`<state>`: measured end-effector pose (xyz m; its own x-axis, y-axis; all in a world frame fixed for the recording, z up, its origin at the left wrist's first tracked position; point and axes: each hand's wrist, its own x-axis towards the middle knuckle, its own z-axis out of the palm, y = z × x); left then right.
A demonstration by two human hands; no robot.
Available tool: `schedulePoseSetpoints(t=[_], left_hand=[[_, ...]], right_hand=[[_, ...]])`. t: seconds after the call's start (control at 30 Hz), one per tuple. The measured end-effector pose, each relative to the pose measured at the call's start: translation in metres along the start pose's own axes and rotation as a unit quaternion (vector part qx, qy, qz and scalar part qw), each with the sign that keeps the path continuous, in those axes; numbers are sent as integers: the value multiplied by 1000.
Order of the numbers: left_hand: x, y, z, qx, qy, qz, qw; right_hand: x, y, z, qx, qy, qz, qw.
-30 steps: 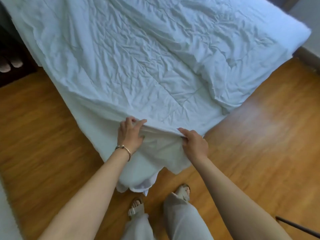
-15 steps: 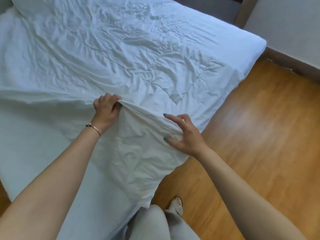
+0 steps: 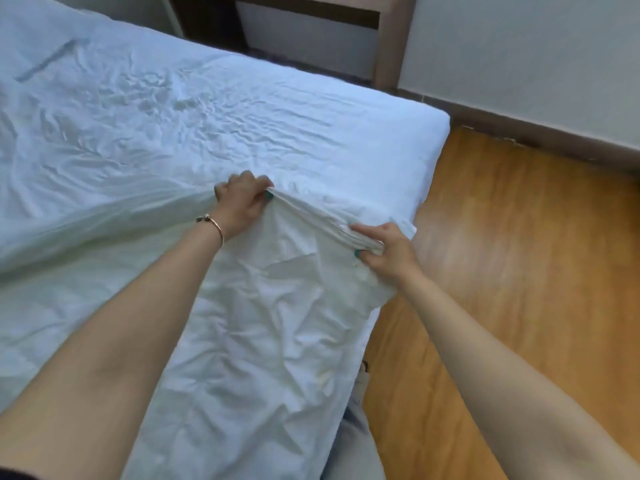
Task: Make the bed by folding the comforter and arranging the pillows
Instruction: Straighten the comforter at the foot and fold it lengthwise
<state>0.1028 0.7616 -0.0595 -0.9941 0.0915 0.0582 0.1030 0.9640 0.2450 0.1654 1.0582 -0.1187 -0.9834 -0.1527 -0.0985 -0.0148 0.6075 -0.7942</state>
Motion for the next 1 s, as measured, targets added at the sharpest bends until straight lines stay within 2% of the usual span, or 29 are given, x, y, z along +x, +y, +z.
schedulePoseSetpoints(t=[0.13, 0.17, 0.23, 0.3, 0.37, 0.47, 0.53, 0.57, 0.63, 0.7, 0.73, 0.77, 0.8, 0.9, 1.0], left_hand=[[47, -13, 104, 61, -133, -29, 989], [49, -17, 116, 69, -141, -29, 987], [44, -30, 123, 85, -109, -50, 989], [31, -54, 114, 112, -49, -99, 988], [18, -74, 100, 107, -22, -135, 985], [42, -64, 83, 15, 37, -154, 987], [80, -57, 76, -24, 93, -129, 987], [97, -55, 72, -28, 94, -100, 990], [114, -51, 79, -14, 25, -60, 998], [112, -50, 110, 73, -108, -64, 989], [110, -48, 125, 105, -156, -78, 979], [111, -45, 134, 113, -170, -90, 975], [117, -44, 136, 100, -156, -96, 978], [144, -63, 119, 32, -39, -83, 995], [154, -70, 112, 40, -57, -55, 996]], right_hand=[[46, 87, 13, -71, -91, 165, 980], [46, 100, 15, -49, -112, 178, 976], [41, 113, 18, 37, -112, 167, 979], [41, 114, 18, 133, -60, 193, 970], [47, 111, 15, 222, -5, 228, 948], [57, 102, 5, 297, 81, 235, 922], [64, 100, -3, 317, 149, 231, 908], [68, 102, -7, 316, 183, 232, 902], [76, 108, -10, 300, 207, 260, 894], [76, 111, -7, 304, 157, 331, 879], [72, 113, -2, 308, 137, 365, 868], [69, 113, 2, 312, 140, 374, 862], [67, 113, 5, 314, 170, 364, 860], [72, 117, -4, 292, 302, 320, 849], [87, 124, -5, 245, 317, 347, 848]])
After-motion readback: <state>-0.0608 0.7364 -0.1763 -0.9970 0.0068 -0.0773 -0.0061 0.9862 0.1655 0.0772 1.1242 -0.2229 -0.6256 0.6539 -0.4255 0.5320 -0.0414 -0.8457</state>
